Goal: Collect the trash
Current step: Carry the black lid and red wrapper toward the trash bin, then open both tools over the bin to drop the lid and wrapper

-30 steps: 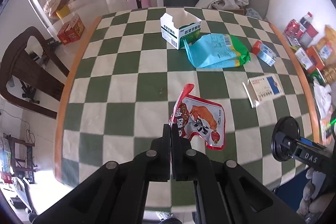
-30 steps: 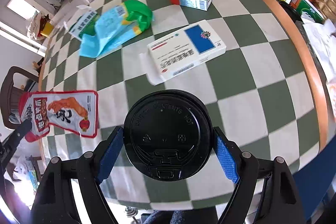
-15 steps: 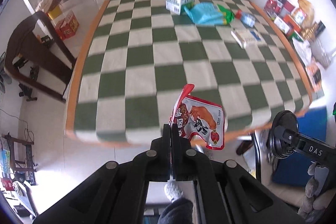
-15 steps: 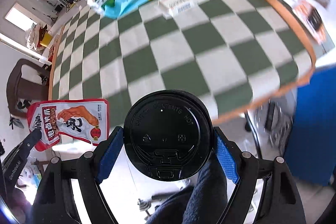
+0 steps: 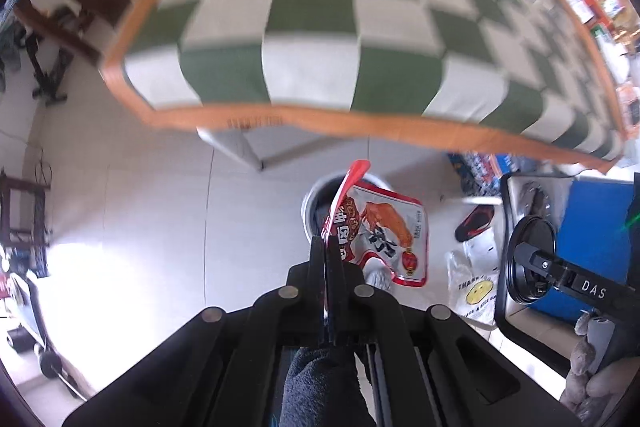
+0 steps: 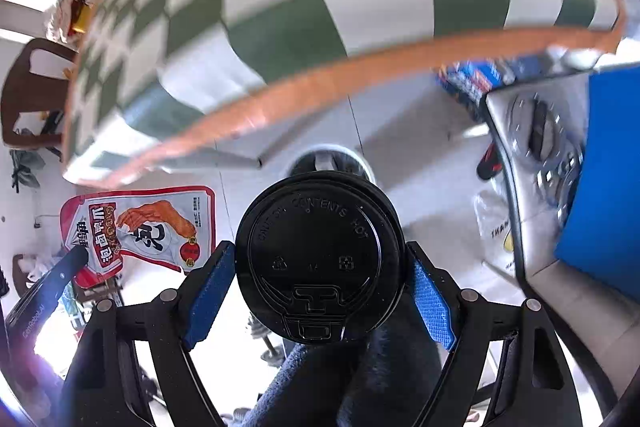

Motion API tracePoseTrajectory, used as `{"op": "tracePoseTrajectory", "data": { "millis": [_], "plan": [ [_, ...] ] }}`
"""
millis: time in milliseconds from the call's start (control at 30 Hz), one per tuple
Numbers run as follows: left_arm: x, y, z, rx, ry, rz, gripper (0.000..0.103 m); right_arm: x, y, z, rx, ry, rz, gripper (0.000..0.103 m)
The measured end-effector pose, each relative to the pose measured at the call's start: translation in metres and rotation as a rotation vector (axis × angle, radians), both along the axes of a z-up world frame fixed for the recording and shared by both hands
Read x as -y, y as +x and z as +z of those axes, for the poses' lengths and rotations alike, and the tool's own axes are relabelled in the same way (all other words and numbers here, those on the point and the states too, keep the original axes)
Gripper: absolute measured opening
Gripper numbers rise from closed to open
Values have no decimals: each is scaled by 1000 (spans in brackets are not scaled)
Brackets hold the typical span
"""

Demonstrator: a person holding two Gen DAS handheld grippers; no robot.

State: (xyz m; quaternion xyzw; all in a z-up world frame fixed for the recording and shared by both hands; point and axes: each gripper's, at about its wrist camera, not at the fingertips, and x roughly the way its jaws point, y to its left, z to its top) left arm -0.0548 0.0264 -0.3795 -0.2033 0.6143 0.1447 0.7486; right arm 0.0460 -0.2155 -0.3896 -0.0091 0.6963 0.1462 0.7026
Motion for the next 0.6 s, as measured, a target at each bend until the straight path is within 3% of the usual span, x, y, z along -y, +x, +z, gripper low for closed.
{"op": "tracePoseTrajectory", "data": {
  "millis": [367, 600],
  "plan": [
    [7, 39, -216, -140, -139, 59, 0, -4, 9, -191, -86, -54, -13, 85],
    [18, 66, -305, -210, -156, 10, 4, -25, 31, -308, -125, -38, 6, 85]
  ]
}}
